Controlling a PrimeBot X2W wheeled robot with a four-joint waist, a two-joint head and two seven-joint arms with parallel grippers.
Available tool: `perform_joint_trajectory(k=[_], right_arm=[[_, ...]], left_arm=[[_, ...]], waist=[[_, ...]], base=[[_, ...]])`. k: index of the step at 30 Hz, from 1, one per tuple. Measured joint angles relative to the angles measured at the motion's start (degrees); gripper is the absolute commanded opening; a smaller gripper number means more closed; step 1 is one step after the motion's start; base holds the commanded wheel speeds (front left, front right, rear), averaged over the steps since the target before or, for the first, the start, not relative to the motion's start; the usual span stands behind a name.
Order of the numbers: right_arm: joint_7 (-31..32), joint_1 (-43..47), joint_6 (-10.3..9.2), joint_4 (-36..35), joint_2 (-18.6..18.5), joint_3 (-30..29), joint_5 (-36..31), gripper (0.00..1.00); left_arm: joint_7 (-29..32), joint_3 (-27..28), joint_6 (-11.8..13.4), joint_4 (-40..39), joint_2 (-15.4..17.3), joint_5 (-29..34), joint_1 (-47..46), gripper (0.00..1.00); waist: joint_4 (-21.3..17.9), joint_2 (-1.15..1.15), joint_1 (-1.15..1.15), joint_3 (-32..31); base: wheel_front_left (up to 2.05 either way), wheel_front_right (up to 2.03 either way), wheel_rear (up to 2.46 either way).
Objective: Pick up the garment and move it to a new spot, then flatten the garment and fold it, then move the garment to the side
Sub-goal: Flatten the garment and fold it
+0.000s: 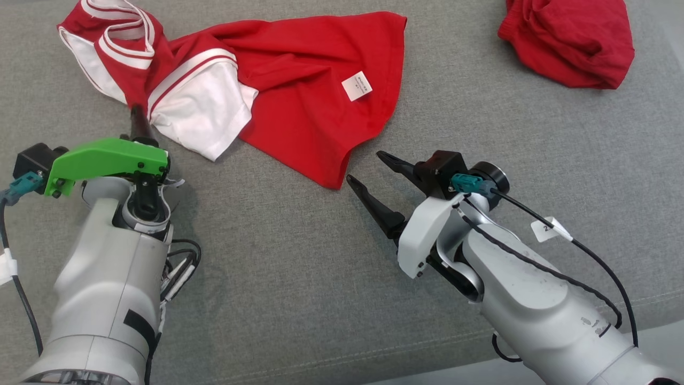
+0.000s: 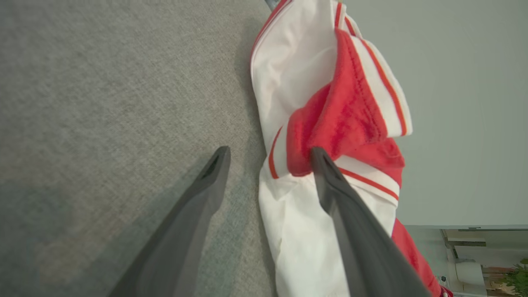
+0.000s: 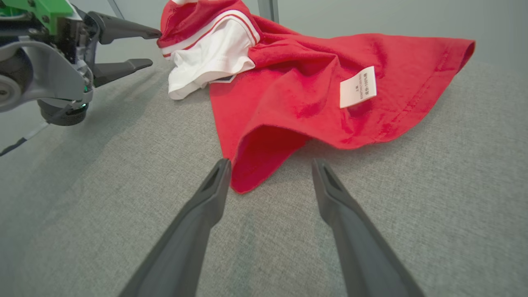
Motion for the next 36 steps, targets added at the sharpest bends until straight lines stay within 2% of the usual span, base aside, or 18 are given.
perform_joint_trajectory(k=[8,13,17,23,30,35,36], right_arm=[[-0.69,-0.43,0.0,1.59,0.12,0.67,0.87,1.0],[-1.27,-0.58,0.01,2.55,0.2,0.93,1.37,1.0],[-1.77,-1.02,0.01,3.11,0.31,1.45,1.85,1.0],[-2.41,-1.87,0.01,3.85,0.36,2.01,2.02,1.0],[-3.22,-2.72,0.01,5.06,0.41,2.9,2.94,1.0],[-3.71,-3.03,0.02,5.75,0.47,3.5,3.46,1.0],[-3.71,-3.06,0.02,5.88,0.54,3.64,3.61,1.0]], left_arm=[[0.0,-1.78,-2.26,-5.0,-0.07,5.84,0.7,1.0],[0.0,-2.01,-2.16,-6.04,-0.27,6.56,3.11,1.0],[0.0,-1.59,-1.01,-6.56,-0.27,7.61,4.27,1.0],[0.0,-1.01,0.35,-9.02,-0.13,14.04,4.41,1.0],[0.0,2.2,2.61,-11.09,1.27,17.93,4.61,1.0],[0.0,2.37,3.07,-12.22,1.31,21.5,5.14,1.0],[0.0,2.2,3.12,-12.4,1.31,21.93,5.36,0.85]], waist=[[-0.16,0.0,0.0,0.28],[-0.28,0.0,0.0,0.42],[-0.46,0.0,0.0,0.61],[-0.9,0.0,0.0,0.97],[-1.65,0.0,0.0,1.27],[-2.09,0.0,0.0,1.31],[-2.17,0.0,0.0,1.3]], base=[[0.0,0.0,0.0],[0.0,0.0,0.0],[0.0,0.0,0.0],[0.0,0.0,0.0],[0.0,0.0,0.0],[0.0,0.0,0.0],[0.0,0.0,0.0]])
